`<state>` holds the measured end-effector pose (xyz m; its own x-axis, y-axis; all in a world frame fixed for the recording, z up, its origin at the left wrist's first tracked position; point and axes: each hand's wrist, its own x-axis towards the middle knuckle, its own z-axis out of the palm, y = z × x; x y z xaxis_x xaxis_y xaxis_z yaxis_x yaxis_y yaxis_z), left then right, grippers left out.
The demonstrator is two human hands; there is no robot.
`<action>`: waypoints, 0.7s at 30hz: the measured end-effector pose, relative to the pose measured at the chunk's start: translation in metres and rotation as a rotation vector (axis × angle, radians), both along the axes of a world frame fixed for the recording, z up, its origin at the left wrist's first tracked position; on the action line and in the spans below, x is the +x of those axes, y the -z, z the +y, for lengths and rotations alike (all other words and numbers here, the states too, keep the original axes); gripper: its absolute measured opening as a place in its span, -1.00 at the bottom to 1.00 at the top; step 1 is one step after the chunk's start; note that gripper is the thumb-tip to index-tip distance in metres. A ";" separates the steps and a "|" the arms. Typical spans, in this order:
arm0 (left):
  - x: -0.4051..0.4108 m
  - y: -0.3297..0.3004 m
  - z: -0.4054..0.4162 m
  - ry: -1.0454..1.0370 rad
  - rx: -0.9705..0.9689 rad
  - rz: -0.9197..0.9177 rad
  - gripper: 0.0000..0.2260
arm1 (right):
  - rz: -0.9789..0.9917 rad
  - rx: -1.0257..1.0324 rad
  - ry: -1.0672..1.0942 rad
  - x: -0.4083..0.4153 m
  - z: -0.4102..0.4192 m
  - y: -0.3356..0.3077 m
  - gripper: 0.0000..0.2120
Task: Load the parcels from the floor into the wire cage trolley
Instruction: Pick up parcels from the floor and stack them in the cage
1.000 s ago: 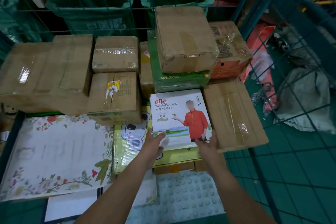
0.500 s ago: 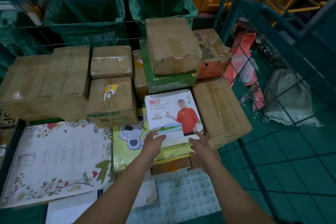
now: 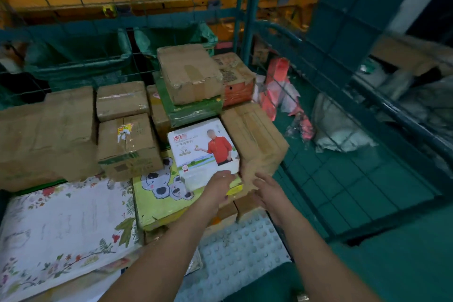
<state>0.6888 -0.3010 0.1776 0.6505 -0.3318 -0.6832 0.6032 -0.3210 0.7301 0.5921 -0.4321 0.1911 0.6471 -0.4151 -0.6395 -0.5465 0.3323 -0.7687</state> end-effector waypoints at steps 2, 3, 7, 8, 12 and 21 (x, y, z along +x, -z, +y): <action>-0.040 -0.014 -0.011 0.095 -0.026 -0.007 -0.94 | -0.042 -0.004 0.049 -0.045 -0.001 -0.012 -0.69; -0.056 -0.021 -0.016 0.134 -0.047 -0.023 -0.93 | -0.054 -0.014 0.067 -0.061 -0.001 -0.015 -0.70; -0.148 -0.042 -0.037 0.348 -0.087 -0.050 -0.81 | -0.089 -0.052 0.221 -0.166 0.004 -0.039 -0.74; -0.170 -0.046 -0.039 0.390 -0.116 -0.046 -0.73 | -0.091 -0.061 0.254 -0.192 0.006 -0.041 -0.73; -0.265 -0.059 -0.041 0.499 -0.161 -0.021 -0.94 | -0.087 -0.086 0.423 -0.296 0.022 -0.046 -0.73; -0.437 -0.050 -0.049 0.881 -0.153 0.019 -0.86 | -0.086 -0.078 0.853 -0.506 0.069 -0.039 -0.74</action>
